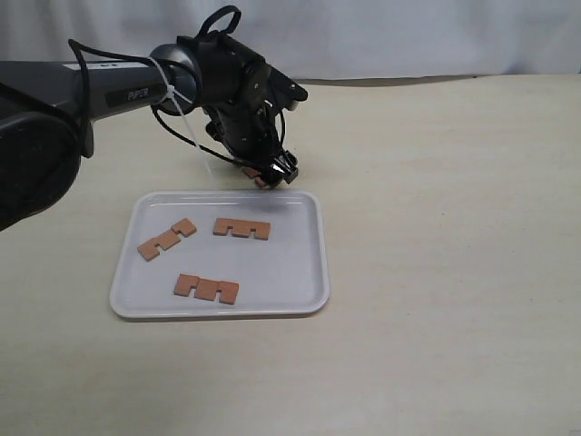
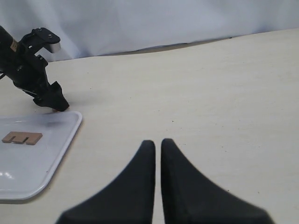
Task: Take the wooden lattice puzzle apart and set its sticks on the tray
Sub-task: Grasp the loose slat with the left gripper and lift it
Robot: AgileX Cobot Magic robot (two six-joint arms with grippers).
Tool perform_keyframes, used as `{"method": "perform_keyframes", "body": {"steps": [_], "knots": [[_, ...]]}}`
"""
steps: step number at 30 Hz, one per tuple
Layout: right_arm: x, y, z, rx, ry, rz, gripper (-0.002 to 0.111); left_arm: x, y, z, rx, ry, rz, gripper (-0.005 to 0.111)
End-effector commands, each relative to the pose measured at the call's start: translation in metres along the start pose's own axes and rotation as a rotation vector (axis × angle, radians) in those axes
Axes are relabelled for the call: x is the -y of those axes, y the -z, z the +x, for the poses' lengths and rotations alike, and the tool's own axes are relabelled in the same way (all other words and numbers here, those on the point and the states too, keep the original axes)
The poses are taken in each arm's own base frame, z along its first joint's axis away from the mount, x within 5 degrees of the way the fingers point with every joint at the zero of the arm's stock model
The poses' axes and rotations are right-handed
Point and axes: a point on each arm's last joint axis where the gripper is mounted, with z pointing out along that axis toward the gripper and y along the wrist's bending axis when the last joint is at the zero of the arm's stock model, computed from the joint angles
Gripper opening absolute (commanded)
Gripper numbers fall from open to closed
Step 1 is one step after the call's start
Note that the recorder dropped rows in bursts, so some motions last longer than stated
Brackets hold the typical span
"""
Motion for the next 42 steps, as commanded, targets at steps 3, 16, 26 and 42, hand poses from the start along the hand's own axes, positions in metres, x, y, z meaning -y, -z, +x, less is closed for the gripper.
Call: {"method": "perform_keyframes", "body": {"steps": [3,16,26,42], "knots": [[0.000,0.000,0.000,0.007,-0.006,0.004,0.004,0.001,-0.002,-0.001,0.008,-0.007,-0.003,0.080],[0.000,0.000,0.000,0.007,-0.006,0.004,0.004,-0.002,-0.003,0.001,-0.003,0.031,0.023,0.000],[0.000,0.000,0.000,0.007,-0.006,0.004,0.004,-0.006,0.019,-0.006,0.040,0.069,0.018,0.000],[0.000,0.000,0.000,0.007,-0.006,0.004,0.004,-0.015,0.017,0.000,0.013,0.227,0.146,0.045]]}}
